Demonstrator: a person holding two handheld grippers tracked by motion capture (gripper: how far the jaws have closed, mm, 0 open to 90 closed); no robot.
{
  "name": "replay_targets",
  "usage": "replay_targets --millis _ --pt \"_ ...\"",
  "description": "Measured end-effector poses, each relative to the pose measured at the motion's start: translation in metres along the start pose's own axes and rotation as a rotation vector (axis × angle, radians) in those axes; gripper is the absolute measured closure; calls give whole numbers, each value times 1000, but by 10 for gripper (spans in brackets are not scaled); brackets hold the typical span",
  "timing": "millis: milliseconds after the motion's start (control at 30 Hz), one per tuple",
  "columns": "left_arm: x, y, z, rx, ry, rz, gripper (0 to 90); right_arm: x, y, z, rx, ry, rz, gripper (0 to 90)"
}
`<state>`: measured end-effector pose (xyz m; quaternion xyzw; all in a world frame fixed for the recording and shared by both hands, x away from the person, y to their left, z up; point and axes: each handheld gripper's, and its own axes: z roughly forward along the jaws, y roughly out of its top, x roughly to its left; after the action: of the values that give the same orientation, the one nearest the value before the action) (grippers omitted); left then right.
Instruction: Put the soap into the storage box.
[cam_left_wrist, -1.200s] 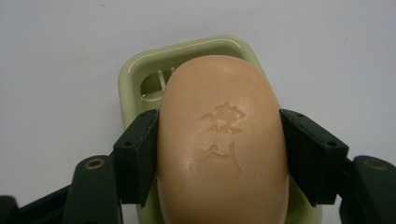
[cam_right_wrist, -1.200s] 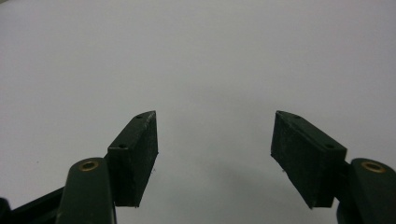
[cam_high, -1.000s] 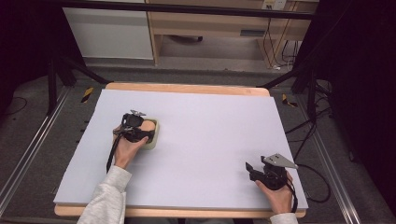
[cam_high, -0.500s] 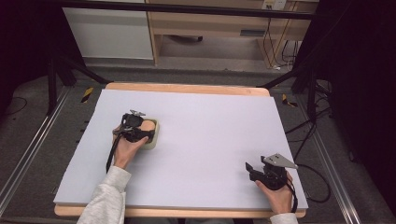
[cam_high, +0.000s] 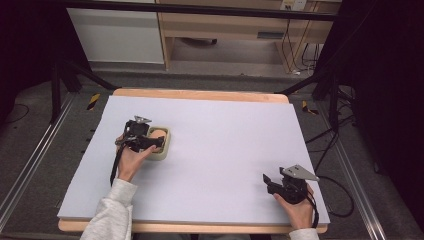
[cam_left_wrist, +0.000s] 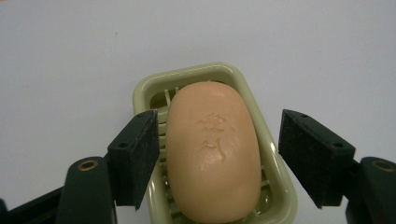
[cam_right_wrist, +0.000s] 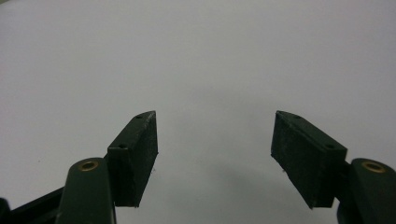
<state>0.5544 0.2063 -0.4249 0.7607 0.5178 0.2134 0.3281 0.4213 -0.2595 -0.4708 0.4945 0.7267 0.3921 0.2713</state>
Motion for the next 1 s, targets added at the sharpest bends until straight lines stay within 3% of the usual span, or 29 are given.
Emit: replay_targets --millis 333,500,767,1000 --pt "-5 -16 -24 -44 -39 22 263 -1 -1 0 2 -4 4 311" --pt "-3 -25 -35 -73 -63 13 258 -1 -1 -1 5 -6 8 289" --pt "4 -56 -54 -130 -52 10 257 -2 -4 -2 3 -10 21 255" --pt "10 -88 -62 -117 -35 1 251 -4 -7 -1 12 -13 29 210"
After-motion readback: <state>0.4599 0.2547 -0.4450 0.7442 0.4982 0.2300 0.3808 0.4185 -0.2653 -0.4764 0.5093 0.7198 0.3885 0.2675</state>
